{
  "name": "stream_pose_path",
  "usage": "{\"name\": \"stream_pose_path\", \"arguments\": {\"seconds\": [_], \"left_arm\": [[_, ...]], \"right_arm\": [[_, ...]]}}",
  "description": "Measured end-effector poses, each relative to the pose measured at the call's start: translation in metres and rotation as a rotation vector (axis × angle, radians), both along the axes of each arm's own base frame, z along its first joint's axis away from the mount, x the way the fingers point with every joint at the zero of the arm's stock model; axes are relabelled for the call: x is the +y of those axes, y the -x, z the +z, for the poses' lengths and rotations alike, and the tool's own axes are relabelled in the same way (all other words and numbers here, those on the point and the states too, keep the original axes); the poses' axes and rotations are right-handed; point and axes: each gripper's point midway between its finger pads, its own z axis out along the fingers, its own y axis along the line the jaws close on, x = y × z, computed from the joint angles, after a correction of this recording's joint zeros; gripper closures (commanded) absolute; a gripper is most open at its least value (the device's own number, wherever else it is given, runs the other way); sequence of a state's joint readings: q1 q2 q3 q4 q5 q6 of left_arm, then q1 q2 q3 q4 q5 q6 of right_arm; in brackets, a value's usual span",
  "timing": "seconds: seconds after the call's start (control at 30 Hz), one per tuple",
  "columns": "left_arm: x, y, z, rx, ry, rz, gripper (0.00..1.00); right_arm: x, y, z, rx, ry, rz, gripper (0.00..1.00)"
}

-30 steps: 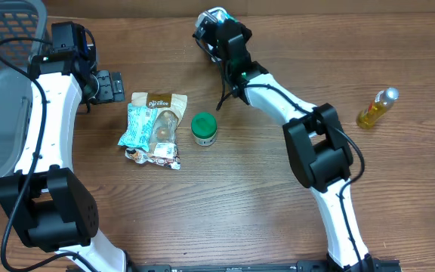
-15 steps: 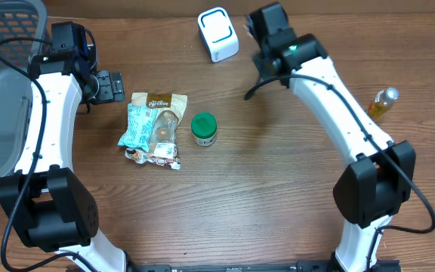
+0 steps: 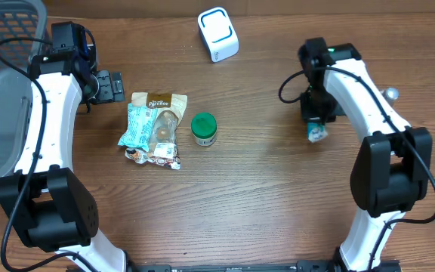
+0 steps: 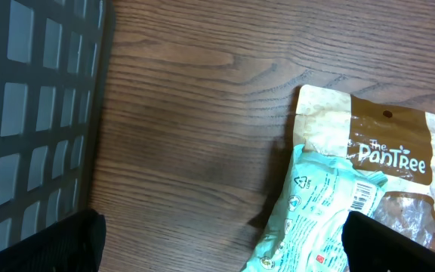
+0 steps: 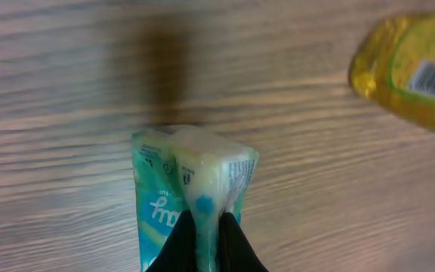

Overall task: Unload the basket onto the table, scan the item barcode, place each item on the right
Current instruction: 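Carry the packet to the table's right side and release it, then move the right gripper over the green-lidded jar and lower it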

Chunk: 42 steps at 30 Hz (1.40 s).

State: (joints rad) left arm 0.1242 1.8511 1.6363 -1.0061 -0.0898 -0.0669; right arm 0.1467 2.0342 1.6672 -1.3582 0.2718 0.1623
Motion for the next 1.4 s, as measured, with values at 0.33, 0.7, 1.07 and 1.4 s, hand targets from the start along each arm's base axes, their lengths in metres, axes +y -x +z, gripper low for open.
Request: {"name": "stream_pose_path", "arguments": {"seconds": [0.33,0.7,1.07,1.4], "left_arm": [[0.000,0.000,0.000,0.000,0.000,0.000,0.00],[0.000,0.000,0.000,0.000,0.000,0.000,0.01],[0.000,0.000,0.000,0.000,0.000,0.000,0.01],[0.000,0.000,0.000,0.000,0.000,0.000,0.00]], "right_arm": [[-0.021,-0.008,-0.006,-0.041,-0.010,-0.083,0.40],[0.041,-0.026,-0.011,-0.096,-0.315,-0.084,0.53],[0.174,-0.057,0.006,-0.257,-0.632,0.091,0.38],[0.273,-0.055,0.022,-0.416,-0.664,0.180,0.34]]}}
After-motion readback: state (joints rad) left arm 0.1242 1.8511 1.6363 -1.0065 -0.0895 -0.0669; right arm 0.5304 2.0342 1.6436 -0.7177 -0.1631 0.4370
